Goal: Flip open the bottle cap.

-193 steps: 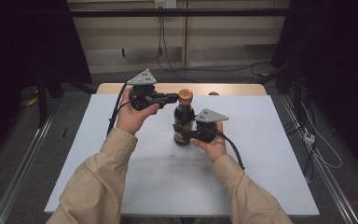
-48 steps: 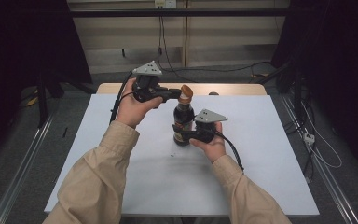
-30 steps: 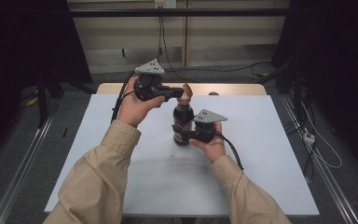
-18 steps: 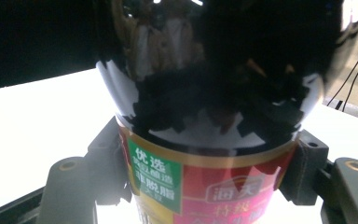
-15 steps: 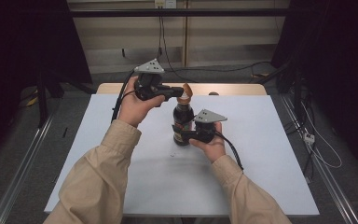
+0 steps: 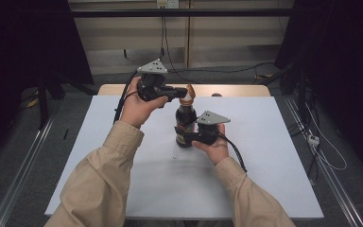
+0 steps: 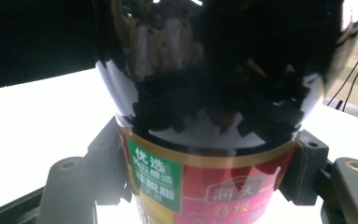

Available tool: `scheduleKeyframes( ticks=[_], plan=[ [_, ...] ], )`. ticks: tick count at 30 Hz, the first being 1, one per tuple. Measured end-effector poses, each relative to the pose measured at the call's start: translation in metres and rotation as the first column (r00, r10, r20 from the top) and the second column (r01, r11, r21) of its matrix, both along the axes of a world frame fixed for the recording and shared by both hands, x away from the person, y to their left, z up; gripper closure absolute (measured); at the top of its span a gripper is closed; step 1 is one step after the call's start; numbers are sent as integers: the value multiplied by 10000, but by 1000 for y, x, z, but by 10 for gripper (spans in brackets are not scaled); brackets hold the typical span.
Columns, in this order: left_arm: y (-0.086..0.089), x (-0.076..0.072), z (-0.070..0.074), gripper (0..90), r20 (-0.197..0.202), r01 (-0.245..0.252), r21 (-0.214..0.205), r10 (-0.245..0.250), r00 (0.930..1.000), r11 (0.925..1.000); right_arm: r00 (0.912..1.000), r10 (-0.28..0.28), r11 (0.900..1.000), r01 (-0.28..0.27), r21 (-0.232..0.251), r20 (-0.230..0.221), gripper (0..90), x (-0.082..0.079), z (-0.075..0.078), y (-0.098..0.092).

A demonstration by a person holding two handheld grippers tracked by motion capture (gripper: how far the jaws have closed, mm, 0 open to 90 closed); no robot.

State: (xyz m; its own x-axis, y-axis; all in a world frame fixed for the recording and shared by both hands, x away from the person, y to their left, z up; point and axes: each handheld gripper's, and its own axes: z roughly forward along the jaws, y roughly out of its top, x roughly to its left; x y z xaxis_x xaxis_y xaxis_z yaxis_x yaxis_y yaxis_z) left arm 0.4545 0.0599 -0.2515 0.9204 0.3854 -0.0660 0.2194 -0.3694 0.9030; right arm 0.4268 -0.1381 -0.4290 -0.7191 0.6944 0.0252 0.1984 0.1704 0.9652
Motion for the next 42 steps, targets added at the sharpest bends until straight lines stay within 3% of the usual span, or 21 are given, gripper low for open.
scheduleKeyframes(
  ticks=[6, 17, 30, 42],
  plan=[
    [-3, 1, 0, 900, 11, 35, -122, -35, 10000, 9999, 10000, -1, 10000, 1, 3, -5, 305, 0, 0, 0],
    [-4, 0, 0, 900, 82, 21, 73, -22, 10000, 10000, 10000, -26, 10000, 26, 20, 8, 304, 0, 0, 0],
    [9, -2, 1, 900, 156, -119, 102, 117, 9998, 9999, 10000, -37, 10000, 37, -55, 3, 299, 0, 1, 0],
    [28, -6, -8, 743, 8, -582, 303, 582, 9983, 9978, 9998, -36, 10000, 36, -10, -195, 289, -1, 3, -1]
  ],
)
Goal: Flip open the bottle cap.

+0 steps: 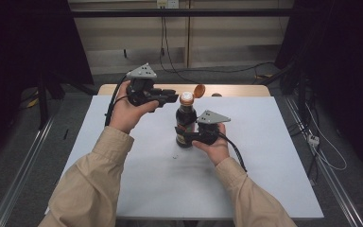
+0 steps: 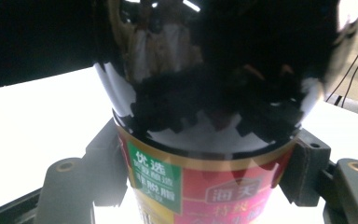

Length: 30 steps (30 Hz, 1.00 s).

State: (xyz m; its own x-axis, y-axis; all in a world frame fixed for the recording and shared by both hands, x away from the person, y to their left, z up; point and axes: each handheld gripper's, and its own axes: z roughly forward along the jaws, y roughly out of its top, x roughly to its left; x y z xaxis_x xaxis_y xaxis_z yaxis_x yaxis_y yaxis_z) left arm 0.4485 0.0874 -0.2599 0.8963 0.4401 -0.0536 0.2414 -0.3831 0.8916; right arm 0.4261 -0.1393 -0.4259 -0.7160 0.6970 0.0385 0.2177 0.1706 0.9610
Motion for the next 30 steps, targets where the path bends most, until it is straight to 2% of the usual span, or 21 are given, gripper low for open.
scheduleKeyframes(
  ticks=[1, 6, 8, 12, 15, 20, 23, 27, 29, 30],
  plan=[
    [1, -1, -1, 697, -16, -58, -8, 58, 10000, 10000, 10000, -24, 10000, 24, 93, -22, 260, 0, 1, -2],
    [5, -1, -5, 620, -122, -166, -29, 166, 9998, 9999, 9999, -121, 9997, 122, 218, -48, 202, -1, 7, -6],
    [5, -2, -7, 523, -186, -276, -36, 275, 9994, 9996, 9999, -85, 9999, 86, 145, -81, 177, -2, 8, -8],
    [3, -6, -10, 440, 4, -233, 283, 233, 9997, 9993, 9993, -3, 9999, 8, 126, -384, 138, -3, 10, -12],
    [5, -8, -12, 332, 35, -260, 255, 259, 9997, 9993, 9993, 21, 9999, -15, 146, -385, 129, -6, 13, -16],
    [11, -10, -18, 258, -159, -387, 163, 390, 9991, 9991, 9989, 41, 9999, -37, 93, -463, 126, -11, 17, -20],
    [13, -12, -24, 225, -113, -456, 127, 457, 9989, 9989, 9987, -23, 10000, 27, 79, -518, 129, -13, 18, -25],
    [18, -16, -31, 214, -11, -610, 317, 610, 9981, 9976, 9966, -118, 9999, 116, -34, -810, 124, -14, 18, -30],
    [20, -17, -36, 202, -110, -650, 280, 653, 9978, 9975, 9968, -75, 10000, 73, -26, -791, 126, -15, 18, -32],
    [21, -17, -38, 199, -42, -678, 421, 680, 9977, 9968, 9964, -98, 9999, 94, -56, -837, 126, -16, 19, -33]
  ],
)
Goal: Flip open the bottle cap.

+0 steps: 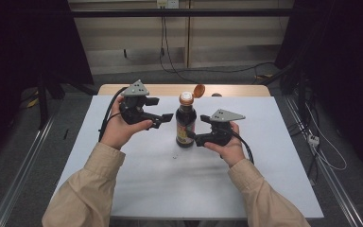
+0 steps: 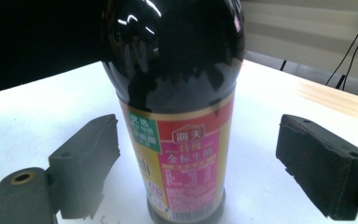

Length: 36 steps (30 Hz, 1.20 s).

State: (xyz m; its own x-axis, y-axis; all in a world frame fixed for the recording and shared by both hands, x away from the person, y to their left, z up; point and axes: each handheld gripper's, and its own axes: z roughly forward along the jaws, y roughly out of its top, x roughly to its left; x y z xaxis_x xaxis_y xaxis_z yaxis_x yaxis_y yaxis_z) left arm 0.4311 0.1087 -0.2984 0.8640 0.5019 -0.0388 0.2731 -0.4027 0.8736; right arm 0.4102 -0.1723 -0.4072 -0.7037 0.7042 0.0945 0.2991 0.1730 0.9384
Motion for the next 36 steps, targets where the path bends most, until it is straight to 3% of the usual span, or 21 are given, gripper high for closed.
scheduleKeyframes(
  ticks=[10, 18, 36],
  plan=[
    [14, -10, -20, 159, -68, -294, 136, 295, 9995, 9995, 9999, -125, 9996, 124, -244, -22, 130, -10, 3, -13],
    [19, -14, -38, 138, -55, -221, 244, 222, 9997, 9995, 9998, -166, 9990, 162, -409, -92, 129, -19, 2, -25],
    [32, -25, -60, 132, -116, -381, 303, 385, 9992, 9988, 9994, -286, 9974, 272, -664, -191, 133, -39, -4, -46]
  ],
)
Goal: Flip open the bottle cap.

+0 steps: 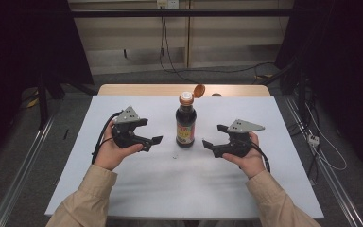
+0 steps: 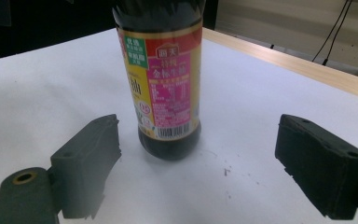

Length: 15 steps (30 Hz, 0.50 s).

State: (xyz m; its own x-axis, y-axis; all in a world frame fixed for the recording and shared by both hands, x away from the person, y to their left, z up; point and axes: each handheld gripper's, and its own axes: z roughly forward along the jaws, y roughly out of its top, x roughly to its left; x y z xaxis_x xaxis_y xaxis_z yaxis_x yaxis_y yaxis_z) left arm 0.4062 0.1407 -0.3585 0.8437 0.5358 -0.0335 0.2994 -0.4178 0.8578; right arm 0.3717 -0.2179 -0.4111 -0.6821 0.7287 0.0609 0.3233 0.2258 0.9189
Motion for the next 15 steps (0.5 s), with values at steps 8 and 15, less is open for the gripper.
scheduleKeyframes(
  ticks=[8, 15],
  plan=[
    [8, -5, -14, 130, -129, -128, 39, 129, 9998, 9999, 9997, -73, 9994, 64, -354, -233, 132, -8, -6, -10],
    [13, -11, -18, 122, -33, -138, 154, 139, 9999, 9998, 9988, -178, 9988, 158, -458, -448, 132, -15, -9, -17]
  ],
)
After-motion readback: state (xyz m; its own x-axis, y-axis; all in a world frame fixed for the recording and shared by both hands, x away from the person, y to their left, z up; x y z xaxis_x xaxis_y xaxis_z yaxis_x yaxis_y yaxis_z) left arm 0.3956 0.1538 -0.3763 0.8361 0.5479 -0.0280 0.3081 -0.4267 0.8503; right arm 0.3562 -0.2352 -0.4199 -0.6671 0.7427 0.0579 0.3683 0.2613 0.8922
